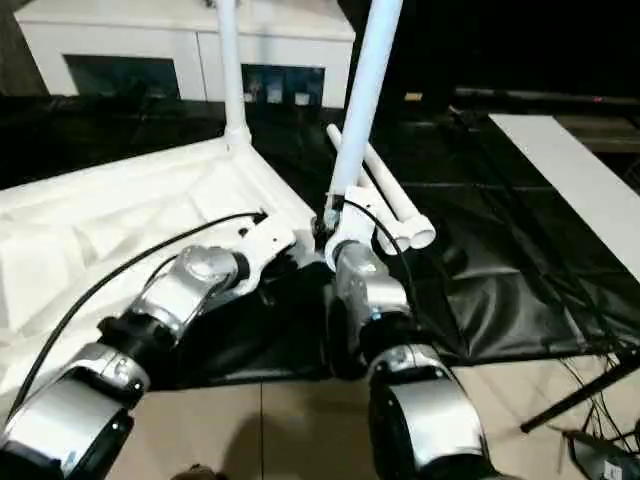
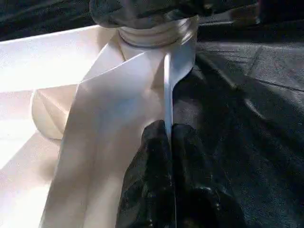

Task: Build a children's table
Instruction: Rotate leg to tighten

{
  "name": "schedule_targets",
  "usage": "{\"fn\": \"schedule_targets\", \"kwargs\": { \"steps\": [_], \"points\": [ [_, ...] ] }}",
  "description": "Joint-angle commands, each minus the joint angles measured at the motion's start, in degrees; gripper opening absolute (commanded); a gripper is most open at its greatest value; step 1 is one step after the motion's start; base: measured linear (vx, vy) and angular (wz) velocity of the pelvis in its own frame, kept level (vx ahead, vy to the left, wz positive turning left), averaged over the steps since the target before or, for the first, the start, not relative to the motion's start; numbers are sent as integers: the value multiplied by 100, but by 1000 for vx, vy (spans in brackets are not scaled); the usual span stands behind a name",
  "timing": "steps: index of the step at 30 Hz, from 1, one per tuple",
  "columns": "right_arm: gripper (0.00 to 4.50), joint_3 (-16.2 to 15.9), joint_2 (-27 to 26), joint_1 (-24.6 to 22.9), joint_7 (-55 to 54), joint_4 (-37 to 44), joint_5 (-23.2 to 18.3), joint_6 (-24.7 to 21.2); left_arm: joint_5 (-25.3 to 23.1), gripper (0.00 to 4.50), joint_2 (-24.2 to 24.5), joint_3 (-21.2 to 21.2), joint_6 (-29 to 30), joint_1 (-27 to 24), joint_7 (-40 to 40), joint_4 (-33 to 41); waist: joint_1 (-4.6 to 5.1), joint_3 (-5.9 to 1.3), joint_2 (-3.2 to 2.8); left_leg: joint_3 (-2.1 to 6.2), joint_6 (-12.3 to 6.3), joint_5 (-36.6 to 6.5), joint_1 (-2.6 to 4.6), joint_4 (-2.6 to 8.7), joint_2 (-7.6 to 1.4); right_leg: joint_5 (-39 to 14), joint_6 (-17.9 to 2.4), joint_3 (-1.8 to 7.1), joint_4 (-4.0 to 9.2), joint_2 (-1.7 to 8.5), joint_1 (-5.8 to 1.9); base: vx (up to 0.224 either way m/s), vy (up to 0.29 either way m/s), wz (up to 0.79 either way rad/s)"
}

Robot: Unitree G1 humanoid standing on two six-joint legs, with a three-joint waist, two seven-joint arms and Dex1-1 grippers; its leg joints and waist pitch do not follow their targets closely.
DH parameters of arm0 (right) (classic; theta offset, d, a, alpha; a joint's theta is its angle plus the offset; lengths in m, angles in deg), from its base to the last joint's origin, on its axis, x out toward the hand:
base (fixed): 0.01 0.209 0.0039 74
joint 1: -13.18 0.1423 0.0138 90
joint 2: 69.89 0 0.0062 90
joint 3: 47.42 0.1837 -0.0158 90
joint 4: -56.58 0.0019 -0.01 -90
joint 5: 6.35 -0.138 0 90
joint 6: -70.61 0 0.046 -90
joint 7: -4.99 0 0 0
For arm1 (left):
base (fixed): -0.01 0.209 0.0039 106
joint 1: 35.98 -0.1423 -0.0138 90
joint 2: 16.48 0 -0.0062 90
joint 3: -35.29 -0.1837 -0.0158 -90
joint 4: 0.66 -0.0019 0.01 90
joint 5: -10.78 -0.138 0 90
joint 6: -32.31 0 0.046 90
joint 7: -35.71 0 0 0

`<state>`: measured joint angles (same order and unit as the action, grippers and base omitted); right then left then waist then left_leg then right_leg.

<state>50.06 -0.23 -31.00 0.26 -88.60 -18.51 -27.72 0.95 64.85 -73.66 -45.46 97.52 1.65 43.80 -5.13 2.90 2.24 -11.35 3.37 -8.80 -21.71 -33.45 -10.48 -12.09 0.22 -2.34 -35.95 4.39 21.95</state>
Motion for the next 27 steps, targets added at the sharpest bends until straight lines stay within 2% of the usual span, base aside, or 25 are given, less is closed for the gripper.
{"fn": "schedule_targets", "kwargs": {
  "steps": [1,3,4,6,8,9,11,12,13,15,16,18,19,20,21,22,23,25,27],
  "points": [
    [258,180,-36,-68,-32,-254,-88,-86,25,0,-31,64,-374,104,313,-55,50,-344,-56,167,253,-2094,169,459,-268,-1402,-827,241,542,403,-60,0,0,0],
    [258,254,-48,20,101,-312,-162,100,14,0,-30,64,-524,146,318,-236,48,-339,-67,163,240,-2154,181,456,-264,-1510,-839,242,554,408,-47,0,0,0],
    [314,111,6,45,457,-234,-97,261,40,0,-28,94,-599,146,230,-318,53,-335,-61,165,233,-2223,180,455,-259,-1661,-825,242,579,413,-49,0,0,0],
    [328,-107,98,0,685,-82,54,312,23,0,-16,99,-764,162,191,-393,33,-347,-46,165,192,-2123,167,455,-272,-1616,-822,244,577,422,-71,0,0,0],
    [336,-224,217,-135,677,255,166,302,44,0,0,131,-790,190,156,-438,30,-339,-43,157,87,-1820,105,461,-269,-1360,-851,240,549,414,-104,0,0,0],
    [348,-279,281,-220,683,436,222,260,42,0,4,149,-842,204,168,-456,35,-342,-42,165,80,-1798,97,463,-269,-1395,-856,232,549,417,-113,0,0,0],
    [360,-414,441,-438,653,889,404,151,31,0,1,171,-1069,245,161,-515,9,-350,-40,142,55,-1694,136,446,-272,-1308,-893,238,562,409,-89,0,0,0],
    [372,-474,509,-537,628,1083,495,108,23,0,-13,182,-1188,278,206,-558,-4,-349,-66,140,57,-1663,130,442,-265,-1305,-886,243,559,411,-96,0,0,0],
    [377,-479,519,-552,628,1111,504,101,24,0,-17,186,-1208,284,214,-567,-1,-347,-51,141,49,-1641,124,447,-263,-1307,-866,238,570,404,-103,0,0,0],
    [377,-620,729,-986,715,1936,652,-132,87,0,-141,376,-1753,505,645,-867,-20,-352,-103,140,20,-1597,129,435,-256,-1250,-814,248,577,393,-103,0,0,0],
    [377,-620,729,-986,715,1936,652,-132,87,0,-141,376,-1753,505,645,-867,-20,-352,-103,140,20,-1597,129,435,-256,-1250,-814,248,577,393,-103,0,0,0],
    [381,-616,767,-1125,731,2183,677,-224,113,57,-157,429,-1831,617,713,-1024,-27,-379,-81,141,-65,-1335,89,422,-250,-926,-851,238,532,389,-156,0,0,0],
    [381,-619,830,-1368,744,2610,666,-434,143,57,-157,535,-1894,773,917,-1158,-47,-414,-163,146,-138,-1094,77,395,-260,-471,-962,230,493,392,-170,0,0,0],
    [381,-615,842,-1410,742,2683,661,-466,151,61,-157,559,-1892,798,957,-1173,-47,-414,-163,146,-138,-1094,77,395,-260,-471,-962,230,493,392,-170,0,0,0],
    [381,-627,867,-1498,748,2860,639,-583,122,86,-137,561,-1921,845,1026,-1202,-43,-453,-153,143,-223,-820,66,356,-264,172,-1083,220,406,369,-175,0,0,0],
    [381,-633,882,-1550,753,2971,624,-663,98,86,-122,554,-1938,874,1057,-1221,-32,-463,-161,146,-328,-562,27,335,-250,677,-1148,199,346,338,-190,0,0,0],
    [381,-652,912,-1661,778,3205,603,-796,119,96,-93,589,-1889,894,1017,-1239,-9,-444,-148,132,-419,-565,23,328,-237,790,-1215,187,342,341,-175,0,0,0],
    [381,-691,939,-1775,806,3457,601,-953,96,102,-31,606,-1942,892,1033,-1221,10,-440,-134,130,-504,-559,15,321,-237,770,-1275,189,345,361,-205,0,0,0],
    [381,-801,968,-1959,969,3857,612,-1188,127,130,175,686,-1912,783,916,-999,14,-436,-153,112,-561,-607,41,309,-242,642,-1312,199,370,367,-191,0,0,0]
  ]
}}
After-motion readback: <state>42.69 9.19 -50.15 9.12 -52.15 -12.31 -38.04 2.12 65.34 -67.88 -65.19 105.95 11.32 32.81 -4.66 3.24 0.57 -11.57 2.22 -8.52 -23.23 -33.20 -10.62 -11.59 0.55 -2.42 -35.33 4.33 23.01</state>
